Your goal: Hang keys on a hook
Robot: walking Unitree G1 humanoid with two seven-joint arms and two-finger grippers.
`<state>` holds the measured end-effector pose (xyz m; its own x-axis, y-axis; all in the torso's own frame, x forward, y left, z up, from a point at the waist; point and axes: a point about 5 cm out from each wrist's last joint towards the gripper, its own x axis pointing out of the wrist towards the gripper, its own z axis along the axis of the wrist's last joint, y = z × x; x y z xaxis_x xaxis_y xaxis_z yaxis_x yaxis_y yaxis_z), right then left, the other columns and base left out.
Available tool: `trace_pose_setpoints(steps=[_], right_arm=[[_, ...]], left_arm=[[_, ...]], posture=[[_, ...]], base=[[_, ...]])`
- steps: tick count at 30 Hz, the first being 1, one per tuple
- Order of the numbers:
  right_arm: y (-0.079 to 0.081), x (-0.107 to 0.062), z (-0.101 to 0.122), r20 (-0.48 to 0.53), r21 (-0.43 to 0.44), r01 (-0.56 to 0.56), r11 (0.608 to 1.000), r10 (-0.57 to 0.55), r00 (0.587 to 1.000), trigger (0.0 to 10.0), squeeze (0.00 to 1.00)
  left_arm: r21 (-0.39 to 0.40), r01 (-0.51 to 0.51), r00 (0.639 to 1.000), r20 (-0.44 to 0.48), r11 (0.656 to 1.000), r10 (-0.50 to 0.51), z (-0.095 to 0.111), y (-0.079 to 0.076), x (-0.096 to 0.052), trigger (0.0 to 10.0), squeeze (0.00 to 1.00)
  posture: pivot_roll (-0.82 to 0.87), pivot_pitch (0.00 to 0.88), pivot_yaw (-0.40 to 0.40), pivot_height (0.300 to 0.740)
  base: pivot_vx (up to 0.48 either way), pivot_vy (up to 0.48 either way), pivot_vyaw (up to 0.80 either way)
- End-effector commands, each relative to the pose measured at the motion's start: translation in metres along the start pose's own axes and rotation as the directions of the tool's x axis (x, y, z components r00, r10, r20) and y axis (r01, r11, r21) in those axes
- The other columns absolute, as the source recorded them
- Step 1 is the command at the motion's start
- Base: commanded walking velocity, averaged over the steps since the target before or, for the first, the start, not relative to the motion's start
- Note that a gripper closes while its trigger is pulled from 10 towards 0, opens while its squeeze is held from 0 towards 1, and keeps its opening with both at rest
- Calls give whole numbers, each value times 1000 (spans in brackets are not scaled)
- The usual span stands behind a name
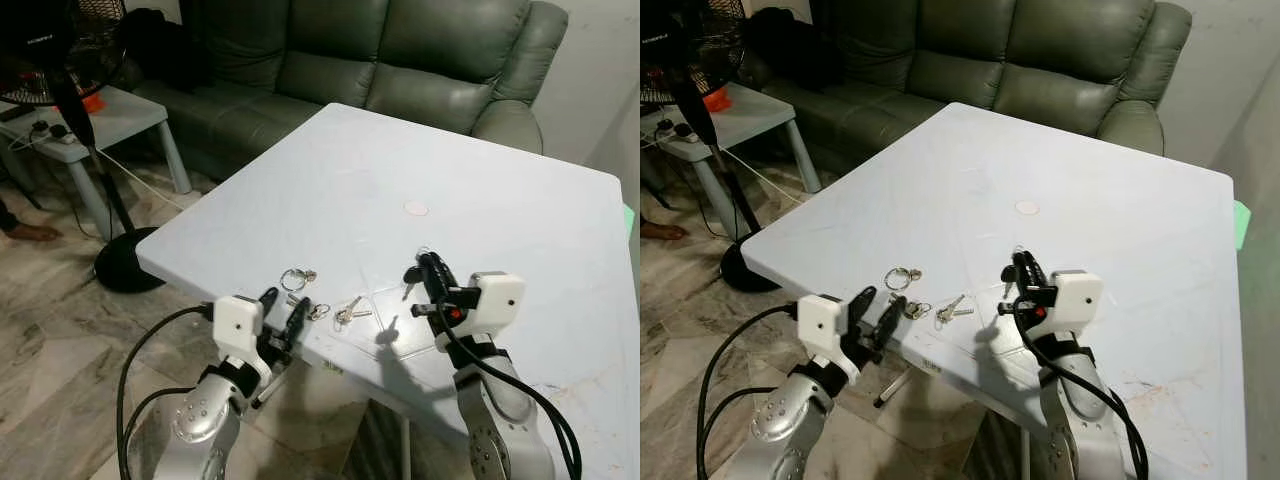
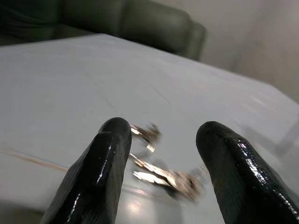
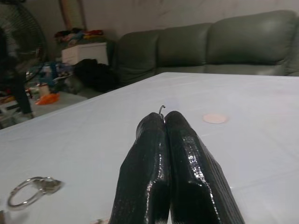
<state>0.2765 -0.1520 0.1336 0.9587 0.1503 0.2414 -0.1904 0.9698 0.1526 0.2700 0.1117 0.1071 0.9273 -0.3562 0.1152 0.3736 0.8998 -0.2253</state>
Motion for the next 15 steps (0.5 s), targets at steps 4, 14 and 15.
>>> trace_pose_setpoints(steps=[4, 14, 15], right_arm=[[-6, -5, 9, 53, -32, 44, 999, -42, 998, 10000, 0], [-20, -5, 7, 36, -59, 110, 992, -108, 993, 10000, 0], [-22, -3, 6, 30, -68, 116, 991, -114, 993, 10000, 0]], left_arm=[[-73, -109, 992, 58, 991, 114, 17, 19, 5, 10000, 0], [-22, -189, 978, 90, 982, 190, 35, 56, 8, 10000, 0], [-21, -199, 976, 91, 980, 200, 37, 60, 9, 10000, 0]], posture=[[49, 3, -9, 740], [54, 0, 0, 740], [54, 0, 1, 740]], base=[[0, 0, 0], [0, 0, 0], [0, 0, 0]])
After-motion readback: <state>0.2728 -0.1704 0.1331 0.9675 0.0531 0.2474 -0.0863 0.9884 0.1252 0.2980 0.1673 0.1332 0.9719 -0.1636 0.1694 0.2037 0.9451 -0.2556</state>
